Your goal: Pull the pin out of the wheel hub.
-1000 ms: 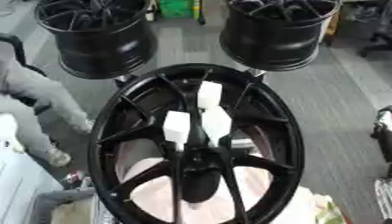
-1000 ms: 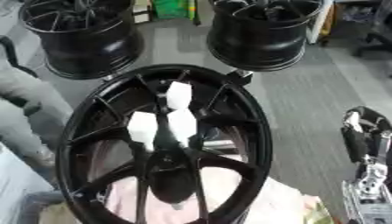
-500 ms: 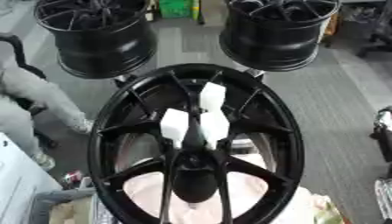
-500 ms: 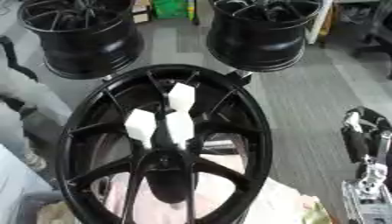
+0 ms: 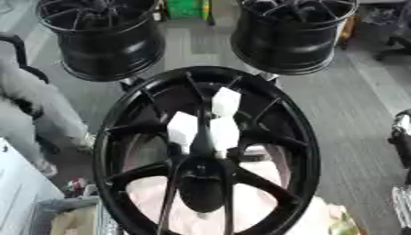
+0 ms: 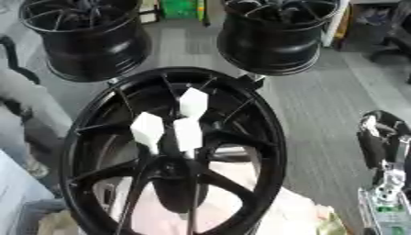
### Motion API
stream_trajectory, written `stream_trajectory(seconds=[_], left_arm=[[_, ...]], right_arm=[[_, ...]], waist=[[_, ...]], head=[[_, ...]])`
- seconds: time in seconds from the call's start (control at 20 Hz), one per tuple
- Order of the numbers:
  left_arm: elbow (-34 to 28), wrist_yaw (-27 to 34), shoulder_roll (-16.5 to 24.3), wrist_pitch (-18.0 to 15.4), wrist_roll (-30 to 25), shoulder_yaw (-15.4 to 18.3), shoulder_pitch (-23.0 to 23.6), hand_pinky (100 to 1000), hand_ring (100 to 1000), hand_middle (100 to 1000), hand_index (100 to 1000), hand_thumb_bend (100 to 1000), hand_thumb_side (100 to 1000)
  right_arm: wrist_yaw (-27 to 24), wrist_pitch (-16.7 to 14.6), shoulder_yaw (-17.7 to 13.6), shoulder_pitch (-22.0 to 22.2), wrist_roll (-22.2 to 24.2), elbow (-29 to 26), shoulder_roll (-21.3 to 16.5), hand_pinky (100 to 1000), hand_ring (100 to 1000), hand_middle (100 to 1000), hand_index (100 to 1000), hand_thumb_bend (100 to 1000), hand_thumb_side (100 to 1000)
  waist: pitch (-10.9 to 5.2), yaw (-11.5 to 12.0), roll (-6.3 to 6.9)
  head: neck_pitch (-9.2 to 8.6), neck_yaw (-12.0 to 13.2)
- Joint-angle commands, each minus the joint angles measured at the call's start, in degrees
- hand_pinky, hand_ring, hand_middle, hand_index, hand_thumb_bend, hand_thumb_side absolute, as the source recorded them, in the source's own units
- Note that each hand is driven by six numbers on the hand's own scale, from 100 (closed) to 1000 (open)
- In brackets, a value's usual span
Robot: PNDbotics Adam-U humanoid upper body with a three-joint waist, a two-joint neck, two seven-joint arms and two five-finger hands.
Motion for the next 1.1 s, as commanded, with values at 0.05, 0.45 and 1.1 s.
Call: stream_trajectory(seconds=[0.05, 0.45, 1.1], left_arm=[[-8.8, 7.3, -0.7, 4.3, -3.0, 2.5, 1.2, 757, 670, 703, 776, 100, 718], [-28.7, 16.5, -11.5, 17.2, -4.9, 6.5, 7.0, 736, 638, 667, 745, 100, 734], [-43.5, 16.3, -27.4, 32.0, -6.1, 6.5, 12.9, 737, 635, 660, 737, 100, 801]], right_arm=[[0.5, 0.4, -0.7, -0.9, -0.3, -1.5, -2.0, 502, 632, 674, 736, 100, 517], [0.2, 0.3, -0.4, -1.4, -0.1, -1.7, -0.7, 502, 633, 674, 735, 100, 517], [-0.2, -0.5, 0.6, -2.2, 0.8, -1.9, 0.8, 502, 633, 674, 735, 100, 515]], waist=[[-0.35, 0.1, -0.05], [0.09, 0.5, -1.03], [0.59, 0.6, -1.42]], head=[[-0.14, -0.3], [-0.14, 0.2], [-0.14, 0.8]])
